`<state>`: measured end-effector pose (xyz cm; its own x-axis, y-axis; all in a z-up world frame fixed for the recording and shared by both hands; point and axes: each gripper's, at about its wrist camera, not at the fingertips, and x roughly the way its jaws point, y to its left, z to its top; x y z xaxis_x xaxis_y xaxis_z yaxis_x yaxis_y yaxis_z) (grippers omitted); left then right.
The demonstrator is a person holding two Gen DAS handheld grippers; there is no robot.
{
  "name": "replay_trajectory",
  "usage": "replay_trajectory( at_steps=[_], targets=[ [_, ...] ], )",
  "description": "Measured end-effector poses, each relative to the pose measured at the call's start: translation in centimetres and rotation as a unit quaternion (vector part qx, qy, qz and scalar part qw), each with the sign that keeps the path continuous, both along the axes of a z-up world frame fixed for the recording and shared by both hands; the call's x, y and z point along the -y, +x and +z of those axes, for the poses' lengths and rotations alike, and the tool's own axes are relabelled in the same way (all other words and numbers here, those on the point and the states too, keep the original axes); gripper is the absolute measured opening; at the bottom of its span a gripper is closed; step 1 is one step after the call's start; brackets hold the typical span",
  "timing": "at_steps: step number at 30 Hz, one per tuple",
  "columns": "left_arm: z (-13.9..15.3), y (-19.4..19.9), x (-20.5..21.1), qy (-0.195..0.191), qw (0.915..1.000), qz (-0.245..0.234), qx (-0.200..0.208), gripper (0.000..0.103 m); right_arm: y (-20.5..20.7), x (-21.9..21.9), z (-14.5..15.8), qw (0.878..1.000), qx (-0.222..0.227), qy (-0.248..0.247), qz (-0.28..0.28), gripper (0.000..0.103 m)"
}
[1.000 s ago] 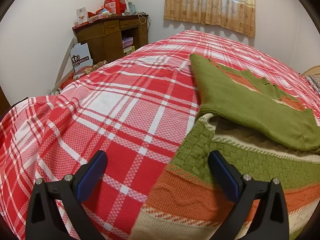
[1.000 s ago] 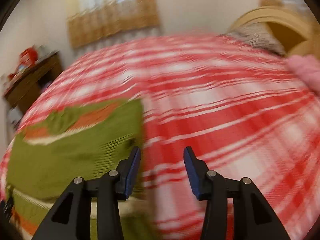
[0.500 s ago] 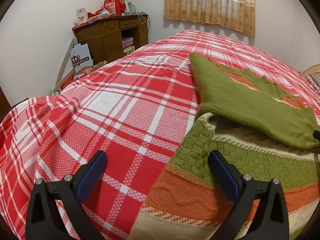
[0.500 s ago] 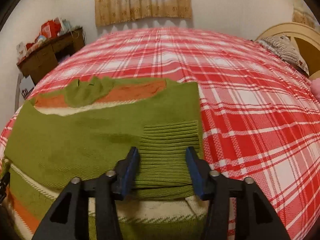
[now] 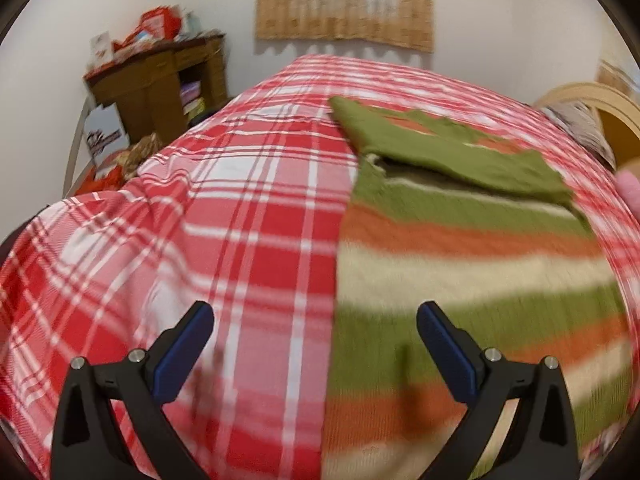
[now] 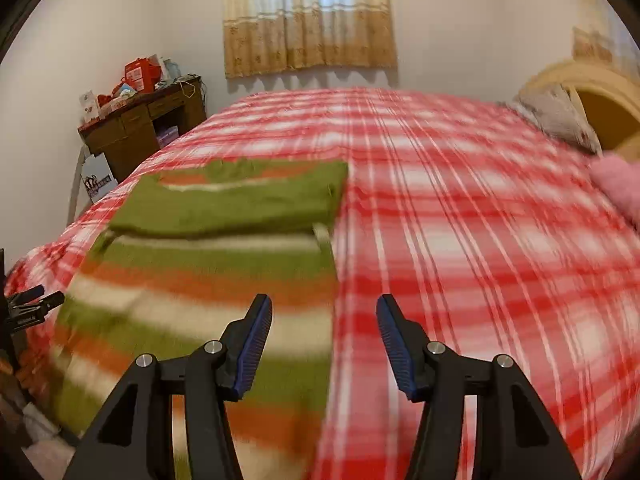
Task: Fold small clothes
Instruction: 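Move both tools to the ribbed hem of the sweater, then close the right tool on the ribbed hem while the left tool grasps the hem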
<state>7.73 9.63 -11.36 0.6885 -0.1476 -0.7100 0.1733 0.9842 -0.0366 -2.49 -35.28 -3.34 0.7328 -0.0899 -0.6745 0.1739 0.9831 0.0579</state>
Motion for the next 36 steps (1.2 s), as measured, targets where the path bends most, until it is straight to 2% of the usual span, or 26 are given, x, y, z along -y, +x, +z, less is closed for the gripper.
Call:
replay_trajectory(
  at_steps=[4,8,9,11,14,17,20,22,23,24,26,28,29,30,32,34,36],
  targets=[
    [-0.3,-3.9,0.4,-0.006,0.9981,-0.061,-0.009,0.103,-5.0,0.0,-1.6,0.999,-0.022,0.039,0.004,0.056],
    [-1.3,-6.0,1.3,0.009,0.9957,-0.089,-0.024,0.101,-8.1,-1.3,-4.1,0.996,-0.053,0.069,0.019,0.056],
    [-1.5,-6.2,1.4,0.006,0.9952,-0.093,-0.031,0.099,-8.5,-1.7,-4.9,0.995,-0.064,0.073,0.025,0.056],
    [-2.0,-6.5,1.2,-0.009,0.9939,-0.097,-0.052,0.090,-9.3,-2.7,-6.2,0.994,-0.076,0.076,0.033,0.056],
    [-2.8,-7.1,1.0,-0.027,0.9915,-0.101,-0.078,0.082,-10.0,-4.0,-8.0,0.990,-0.078,0.109,0.048,0.056],
    [-3.4,-8.1,0.8,-0.024,0.9908,-0.100,-0.088,0.080,-10.1,-5.4,-8.9,0.990,-0.071,0.107,0.058,0.056],
    [-4.2,-8.8,0.6,-0.038,0.9883,-0.102,-0.107,0.080,-9.8,-6.6,-8.9,0.990,-0.086,0.087,0.075,0.056],
    [-4.3,-9.3,0.5,-0.035,0.9885,-0.106,-0.103,0.080,-9.9,-7.1,-8.9,0.987,-0.097,0.093,0.089,0.048],
    [-4.4,-9.5,0.7,-0.034,0.9883,-0.110,-0.100,0.079,-9.9,-7.3,-9.0,0.987,-0.101,0.092,0.089,0.042],
    [-4.4,-9.5,0.7,-0.035,0.9881,-0.111,-0.101,0.079,-9.9,-7.3,-9.3,0.987,-0.106,0.090,0.085,0.040],
    [-4.3,-9.4,1.0,-0.033,0.9886,-0.109,-0.099,0.072,-9.9,-6.9,-9.5,0.986,-0.102,0.101,0.080,0.040],
    [-4.3,-9.4,1.1,-0.026,0.9898,-0.105,-0.093,0.055,-9.9,-6.6,-9.8,0.985,-0.101,0.117,0.075,0.040],
    [-4.3,-9.4,1.1,-0.025,0.9902,-0.102,-0.092,0.050,-9.9,-6.6,-9.8,0.985,-0.101,0.116,0.075,0.036],
    [-4.2,-9.3,1.0,-0.028,0.9902,-0.101,-0.091,0.046,-9.9,-6.7,-9.7,0.986,-0.104,0.107,0.073,0.024],
    [-4.0,-9.4,0.8,-0.031,0.9904,-0.099,-0.092,0.022,-9.9,-6.5,-9.6,0.984,-0.114,0.112,0.075,0.013],
    [-3.7,-9.3,0.7,-0.038,0.9896,-0.100,-0.096,0.015,-10.0,-5.7,-9.7,0.979,-0.114,0.154,0.071,0.011],
    [-3.1,-9.4,0.9,-0.034,0.9899,-0.103,-0.090,0.013,-10.2,-4.9,-9.6,0.974,-0.107,0.185,0.069,0.009]
  ],
)
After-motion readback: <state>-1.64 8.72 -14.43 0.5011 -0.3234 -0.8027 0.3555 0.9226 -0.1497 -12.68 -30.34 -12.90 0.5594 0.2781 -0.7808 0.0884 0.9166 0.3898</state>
